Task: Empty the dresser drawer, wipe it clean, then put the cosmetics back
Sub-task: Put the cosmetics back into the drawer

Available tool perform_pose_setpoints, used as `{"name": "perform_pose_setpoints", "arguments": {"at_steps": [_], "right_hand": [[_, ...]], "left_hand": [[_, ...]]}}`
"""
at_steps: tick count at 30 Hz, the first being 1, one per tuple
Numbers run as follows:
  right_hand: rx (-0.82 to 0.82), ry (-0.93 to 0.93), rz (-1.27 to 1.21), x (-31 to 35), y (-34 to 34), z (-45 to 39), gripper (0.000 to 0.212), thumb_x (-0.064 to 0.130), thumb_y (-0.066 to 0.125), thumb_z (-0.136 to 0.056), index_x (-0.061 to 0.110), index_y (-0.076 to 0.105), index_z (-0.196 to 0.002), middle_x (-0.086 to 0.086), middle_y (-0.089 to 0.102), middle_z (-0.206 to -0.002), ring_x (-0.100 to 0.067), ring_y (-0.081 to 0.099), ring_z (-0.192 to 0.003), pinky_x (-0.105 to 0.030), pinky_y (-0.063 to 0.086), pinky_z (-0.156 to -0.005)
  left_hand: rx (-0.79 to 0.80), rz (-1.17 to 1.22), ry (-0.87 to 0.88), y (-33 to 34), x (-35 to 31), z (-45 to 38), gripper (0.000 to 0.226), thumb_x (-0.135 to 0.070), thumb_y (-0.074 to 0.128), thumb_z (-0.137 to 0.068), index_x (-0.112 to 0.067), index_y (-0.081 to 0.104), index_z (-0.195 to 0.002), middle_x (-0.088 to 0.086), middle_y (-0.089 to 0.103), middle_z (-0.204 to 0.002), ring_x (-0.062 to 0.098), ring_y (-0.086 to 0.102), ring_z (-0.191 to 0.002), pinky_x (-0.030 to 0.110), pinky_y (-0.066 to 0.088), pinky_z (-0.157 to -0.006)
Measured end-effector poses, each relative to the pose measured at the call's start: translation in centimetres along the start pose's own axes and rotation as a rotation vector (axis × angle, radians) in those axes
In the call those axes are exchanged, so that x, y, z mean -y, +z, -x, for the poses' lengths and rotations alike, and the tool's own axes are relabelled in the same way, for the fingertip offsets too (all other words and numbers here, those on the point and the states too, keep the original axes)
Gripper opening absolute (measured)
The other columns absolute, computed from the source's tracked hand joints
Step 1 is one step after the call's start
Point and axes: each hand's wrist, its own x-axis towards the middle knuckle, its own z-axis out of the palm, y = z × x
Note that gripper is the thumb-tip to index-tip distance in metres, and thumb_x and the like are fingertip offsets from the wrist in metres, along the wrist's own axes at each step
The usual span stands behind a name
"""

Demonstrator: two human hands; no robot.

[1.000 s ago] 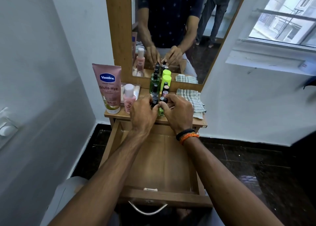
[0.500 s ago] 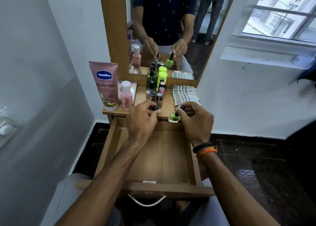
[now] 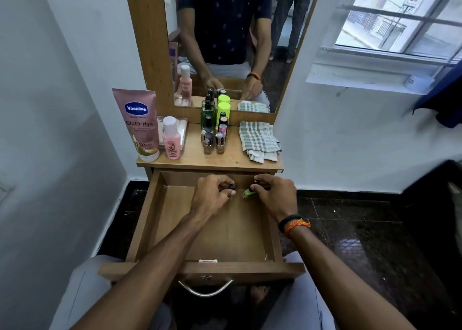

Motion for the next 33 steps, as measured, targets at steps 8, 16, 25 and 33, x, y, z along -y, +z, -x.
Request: {"name": "perform_pose_setpoints", "arguments": {"at_steps": [8, 16, 25, 33], "right_hand": [[-0.014, -0.044, 0.161, -1.1, 1.3, -0.8, 0.032, 0.037, 0.074, -0.088, 0.023, 0.075, -0.117, -0.002, 0.078, -0.103, -0.016, 0.072, -0.090, -0.033, 0.058, -0.085], [-0.057, -0.028, 0.174, -2.1, 2.4, -1.1, 0.030, 0.036, 0.073, -0.089, 0.021, 0.075, -0.115, -0.002, 0.078, -0.101, -0.019, 0.072, -0.087, -0.035, 0.058, -0.081], [-0.115, -0.047, 0.144, -2.4, 2.9, -1.3, 0.025, 0.037, 0.074, -0.088, 0.021, 0.078, -0.107, -0.001, 0.078, -0.094, -0.019, 0.071, -0.079, -0.036, 0.059, -0.074], [-0.139, -0.078, 0.135, -2.7, 3.0, -1.6, 0.023, 0.034, 0.076, -0.086, 0.018, 0.079, -0.103, -0.003, 0.078, -0.091, -0.021, 0.071, -0.076, -0.034, 0.058, -0.072]], "left_hand": [[0.014, 0.049, -0.069, 2.1, 0.2, -1.8, 0.022, -0.019, 0.084, -0.078, -0.021, 0.078, -0.100, -0.009, 0.076, -0.092, 0.002, 0.067, -0.087, 0.018, 0.053, -0.076], [-0.016, 0.097, -0.097, 3.4, 0.5, -2.5, 0.022, -0.010, 0.081, -0.079, -0.018, 0.078, -0.100, -0.019, 0.069, -0.080, -0.014, 0.061, -0.078, 0.001, 0.044, -0.066], [-0.003, 0.042, -0.068, 4.1, 0.8, -2.7, 0.020, -0.014, 0.078, -0.084, -0.020, 0.078, -0.103, -0.009, 0.076, -0.095, 0.002, 0.068, -0.091, 0.025, 0.056, -0.083], [0.010, -0.037, -0.010, 4.4, 0.9, -3.1, 0.017, -0.015, 0.075, -0.085, -0.018, 0.078, -0.101, -0.003, 0.077, -0.092, 0.010, 0.069, -0.087, 0.023, 0.053, -0.076]]}}
